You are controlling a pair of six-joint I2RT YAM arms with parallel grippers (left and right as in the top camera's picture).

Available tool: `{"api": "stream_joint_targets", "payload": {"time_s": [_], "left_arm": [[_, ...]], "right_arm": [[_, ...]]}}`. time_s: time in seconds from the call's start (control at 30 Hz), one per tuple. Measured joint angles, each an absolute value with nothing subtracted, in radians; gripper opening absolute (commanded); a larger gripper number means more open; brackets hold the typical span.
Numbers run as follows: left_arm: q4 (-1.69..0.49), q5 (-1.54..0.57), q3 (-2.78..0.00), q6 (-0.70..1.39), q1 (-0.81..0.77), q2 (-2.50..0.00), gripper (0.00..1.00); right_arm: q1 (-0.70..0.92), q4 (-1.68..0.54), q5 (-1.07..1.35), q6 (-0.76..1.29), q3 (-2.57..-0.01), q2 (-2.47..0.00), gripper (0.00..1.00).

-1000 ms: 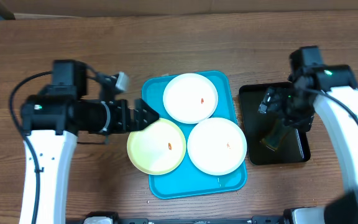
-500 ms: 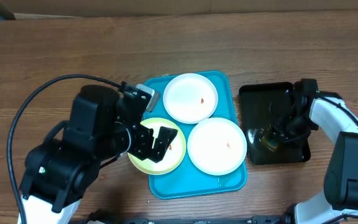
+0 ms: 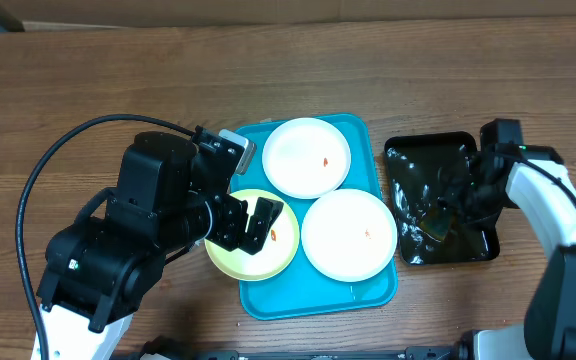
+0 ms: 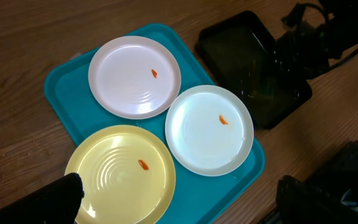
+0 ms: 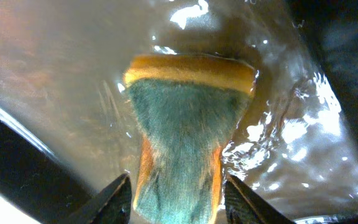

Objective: Clean dirty plates on tray and stack at the side

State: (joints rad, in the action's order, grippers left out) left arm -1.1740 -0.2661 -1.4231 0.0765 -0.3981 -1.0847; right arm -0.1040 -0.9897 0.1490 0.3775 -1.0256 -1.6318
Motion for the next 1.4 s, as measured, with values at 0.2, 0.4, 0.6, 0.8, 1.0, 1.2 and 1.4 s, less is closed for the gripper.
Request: {"api": "stream_joint_targets", "payload": {"time_s": [0.2, 0.4, 0.6, 0.8, 1.0, 1.2, 1.4], "left_arm": [[-1.174, -0.264, -1.423, 0.076, -0.398, -1.085, 1.00], [-1.174, -0.264, -1.423, 0.076, -0.398, -1.085, 1.00], [-1.174, -0.263, -1.423, 0.076, -0.398, -1.085, 1.00], [-1.174, -0.263, -1.423, 0.076, -0.398, -1.085, 1.00], [-1.174, -0.263, -1.423, 0.076, -0.398, -1.085, 1.00], [-1.174, -0.263, -1.423, 0.076, -0.398, -1.085, 1.00], [-1.175, -0.260, -1.423, 0.076, -0.398, -1.085, 1.00]], "right_arm": [[-0.104, -0.952, 0.084, 0.392, -1.023, -1.608, 0.43], [-0.104, -0.780, 0.054, 0.474, -0.910, -1.615, 0.26], [-0.104, -0.701, 0.102, 0.506, -0.860, -1.626, 0.04], [-0.104, -0.753, 0.186, 0.430, -0.926, -1.629, 0.30], [-0.103, -0.897, 0.226, 0.385, -1.068, -1.629, 0.56], [-0.089, -0.966, 0.232, 0.373, -1.042, -1.629, 0.59], [-0.010, -0.793, 0.218, 0.381, -0.904, -1.629, 0.39]]}}
